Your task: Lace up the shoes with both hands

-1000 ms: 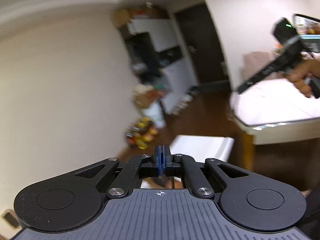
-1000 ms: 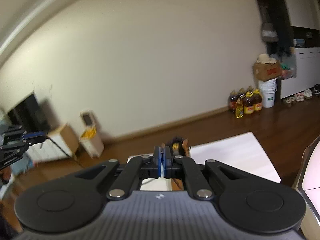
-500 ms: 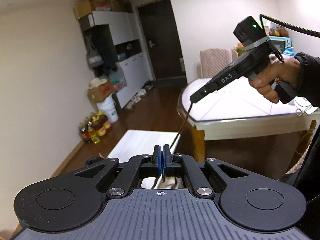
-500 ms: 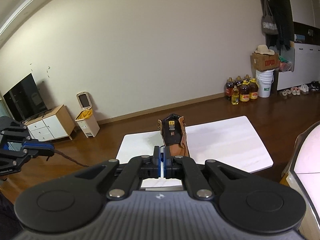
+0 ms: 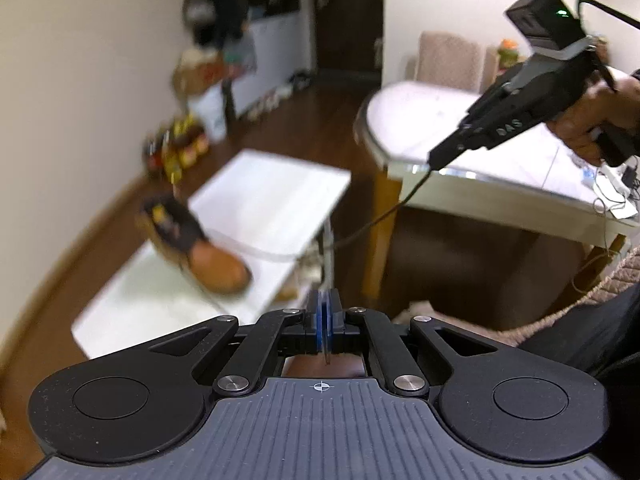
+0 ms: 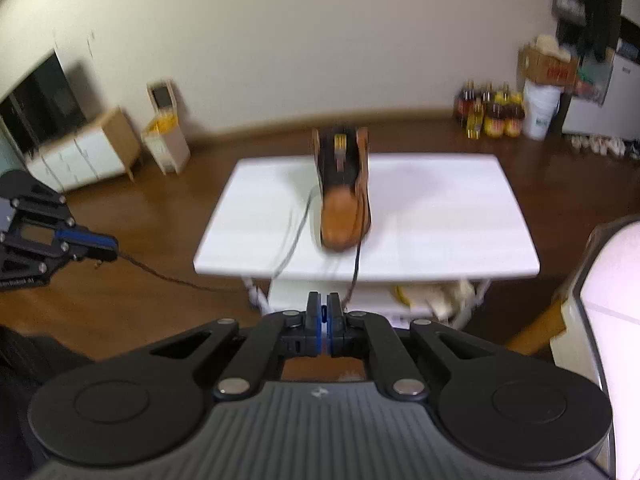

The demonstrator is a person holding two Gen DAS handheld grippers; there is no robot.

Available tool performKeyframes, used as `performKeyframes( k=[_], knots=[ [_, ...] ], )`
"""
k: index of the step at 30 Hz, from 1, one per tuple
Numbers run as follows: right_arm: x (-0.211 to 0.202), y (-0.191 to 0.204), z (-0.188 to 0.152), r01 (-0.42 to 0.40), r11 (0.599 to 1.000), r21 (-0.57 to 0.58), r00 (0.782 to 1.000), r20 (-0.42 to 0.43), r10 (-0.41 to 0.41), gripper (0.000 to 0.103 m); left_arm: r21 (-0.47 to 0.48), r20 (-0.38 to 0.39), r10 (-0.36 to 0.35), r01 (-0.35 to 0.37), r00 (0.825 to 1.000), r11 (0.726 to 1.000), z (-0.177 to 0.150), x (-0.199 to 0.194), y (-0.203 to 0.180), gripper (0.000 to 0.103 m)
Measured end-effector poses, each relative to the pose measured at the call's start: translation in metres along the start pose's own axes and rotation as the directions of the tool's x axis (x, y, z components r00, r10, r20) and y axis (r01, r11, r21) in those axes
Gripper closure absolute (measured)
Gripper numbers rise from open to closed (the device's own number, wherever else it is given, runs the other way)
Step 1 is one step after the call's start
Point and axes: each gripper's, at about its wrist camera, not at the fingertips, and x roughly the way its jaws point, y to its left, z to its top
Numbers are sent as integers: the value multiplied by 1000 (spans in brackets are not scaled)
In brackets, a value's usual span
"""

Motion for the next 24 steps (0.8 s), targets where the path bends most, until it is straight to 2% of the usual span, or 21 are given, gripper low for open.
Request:
performKeyframes(
  k=[4, 6, 8, 15, 18, 20, 21, 22, 23, 24],
  knots=[
    [23, 4, -13, -6, 1000, -7, 997, -75, 6, 100, -150, -90, -7, -7, 996, 989, -26, 5, 22, 101],
    [28, 6, -16, -11, 1000, -12, 996, -94, 10, 100, -180, -111, -2, -18, 994, 983, -34, 4, 29, 101],
    [30, 8, -16, -16, 1000, -18, 994, -105, 14, 100, -187, -121, 13, -35, 993, 982, -40, 2, 35, 101],
    [26, 9, -1, -44, 999, -12, 996, -84, 43, 100, -171, -73, 42, -54, 996, 984, -36, -10, 53, 101],
    [32, -4, 18, -57, 998, 13, 997, -52, 57, 100, -155, -41, 144, -149, 989, 977, -19, -6, 95, 101],
    [33, -21, 42, -12, 1000, 27, 1000, 5, 12, 100, -140, -25, 236, -237, 971, 961, -5, -8, 123, 101],
    [26, -29, 56, 36, 999, 36, 997, 65, -38, 100, -128, 2, 326, -323, 945, 938, 9, -12, 149, 101],
    [19, -37, 70, 82, 996, 47, 988, 124, -87, 100, -120, 14, 365, -361, 931, 925, 15, -13, 158, 101],
    [11, -45, 84, 127, 990, 59, 973, 188, -136, 100, -100, 43, 455, -449, 890, 888, 29, -16, 179, 101],
    [2, -50, 97, 169, 983, 71, 947, 264, -182, 100, -95, 59, 497, -490, 866, 866, 39, -16, 194, 101]
  ],
)
